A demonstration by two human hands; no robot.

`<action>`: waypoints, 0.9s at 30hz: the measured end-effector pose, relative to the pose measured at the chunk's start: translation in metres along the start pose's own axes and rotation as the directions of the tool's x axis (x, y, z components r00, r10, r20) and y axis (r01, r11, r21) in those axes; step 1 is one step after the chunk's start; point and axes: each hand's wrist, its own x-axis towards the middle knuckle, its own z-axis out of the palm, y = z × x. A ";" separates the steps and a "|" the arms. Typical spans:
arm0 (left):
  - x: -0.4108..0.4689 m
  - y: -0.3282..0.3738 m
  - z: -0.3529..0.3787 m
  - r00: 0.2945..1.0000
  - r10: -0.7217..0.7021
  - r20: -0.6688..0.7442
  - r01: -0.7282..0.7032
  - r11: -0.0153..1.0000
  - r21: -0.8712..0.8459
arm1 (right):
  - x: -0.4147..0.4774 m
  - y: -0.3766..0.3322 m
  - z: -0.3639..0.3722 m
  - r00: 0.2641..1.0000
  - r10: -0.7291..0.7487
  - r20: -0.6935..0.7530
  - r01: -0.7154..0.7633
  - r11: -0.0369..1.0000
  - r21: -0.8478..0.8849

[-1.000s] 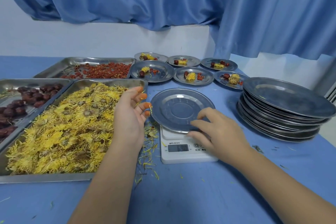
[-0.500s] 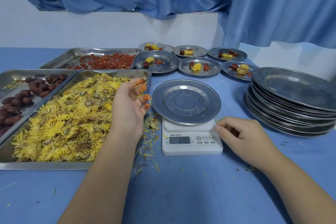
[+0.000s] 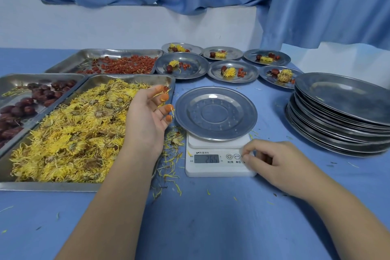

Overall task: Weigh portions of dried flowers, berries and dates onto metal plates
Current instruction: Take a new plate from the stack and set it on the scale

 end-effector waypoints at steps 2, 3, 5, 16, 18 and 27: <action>0.000 0.000 0.000 1.000 -0.001 0.002 0.001 1.000 0.001 | 0.000 -0.002 0.001 1.000 -0.007 -0.021 0.007 1.000 -0.030; 0.000 0.001 0.000 1.000 0.000 0.002 0.000 1.000 0.003 | 0.000 -0.003 0.001 0.999 -0.008 -0.035 0.007 0.999 -0.043; 0.000 0.001 0.000 1.000 0.004 0.004 -0.004 1.000 0.008 | -0.001 -0.004 0.001 0.998 0.005 -0.063 -0.008 0.999 -0.051; 0.001 0.000 0.000 0.999 0.000 0.033 -0.001 0.999 0.033 | 0.002 -0.011 0.002 0.991 0.110 -0.079 -0.110 0.994 0.003; 0.000 0.000 0.001 0.999 -0.005 0.044 0.003 0.998 0.058 | 0.002 -0.010 0.000 0.988 0.139 -0.064 -0.138 0.990 0.015; -0.003 -0.001 0.005 0.998 -0.003 0.055 -0.004 0.994 0.110 | -0.003 -0.012 -0.003 0.997 0.068 -0.048 -0.077 0.973 -0.217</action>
